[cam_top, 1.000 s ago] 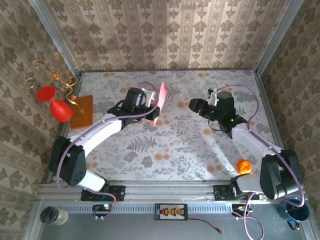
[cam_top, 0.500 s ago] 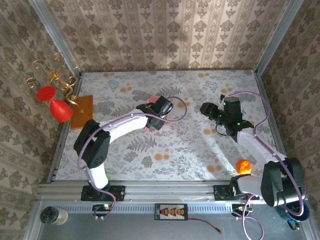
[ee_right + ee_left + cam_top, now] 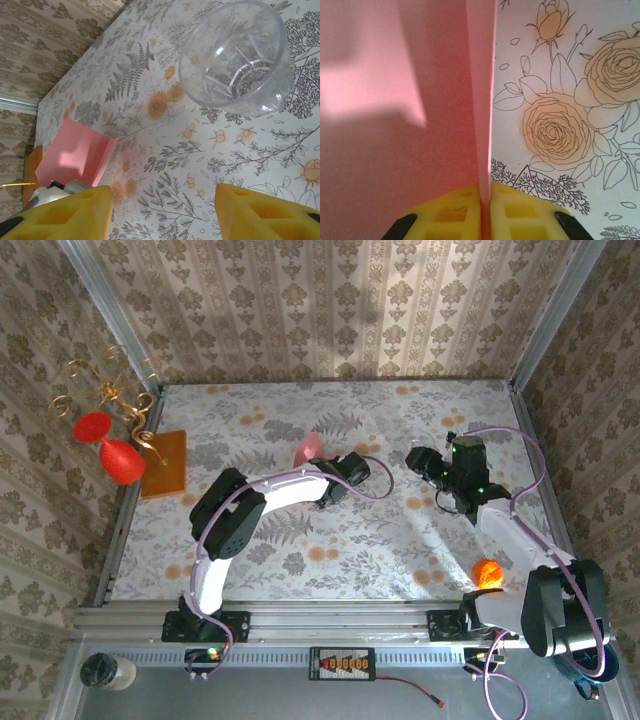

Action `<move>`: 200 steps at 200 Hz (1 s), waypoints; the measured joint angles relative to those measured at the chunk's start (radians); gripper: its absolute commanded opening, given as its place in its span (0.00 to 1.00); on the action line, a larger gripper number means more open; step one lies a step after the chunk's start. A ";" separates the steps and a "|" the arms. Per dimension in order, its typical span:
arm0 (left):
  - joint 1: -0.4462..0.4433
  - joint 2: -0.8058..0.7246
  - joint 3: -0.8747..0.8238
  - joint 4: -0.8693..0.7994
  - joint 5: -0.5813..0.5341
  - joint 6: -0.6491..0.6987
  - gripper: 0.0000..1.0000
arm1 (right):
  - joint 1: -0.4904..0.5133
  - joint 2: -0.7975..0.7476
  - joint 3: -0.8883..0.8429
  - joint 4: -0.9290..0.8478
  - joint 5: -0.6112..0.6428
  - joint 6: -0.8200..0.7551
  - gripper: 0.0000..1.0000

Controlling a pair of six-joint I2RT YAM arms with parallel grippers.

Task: Fold a paper plane with a square sheet of paper (pick it up from the middle)

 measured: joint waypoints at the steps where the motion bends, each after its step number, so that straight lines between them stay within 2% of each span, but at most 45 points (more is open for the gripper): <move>1: -0.001 0.002 0.000 0.000 -0.003 0.000 0.12 | 0.000 0.000 0.000 0.000 0.000 0.000 0.58; 74: -0.040 0.085 0.011 0.001 -0.085 -0.031 0.15 | 0.000 0.039 0.000 -0.003 -0.003 0.022 0.58; 167: -0.063 0.111 0.029 -0.005 -0.021 -0.105 0.23 | 0.000 0.090 0.000 0.019 -0.031 0.060 0.57; 200: -0.063 0.108 0.034 -0.018 -0.011 -0.143 0.29 | 0.000 0.095 0.000 0.024 -0.032 0.070 0.57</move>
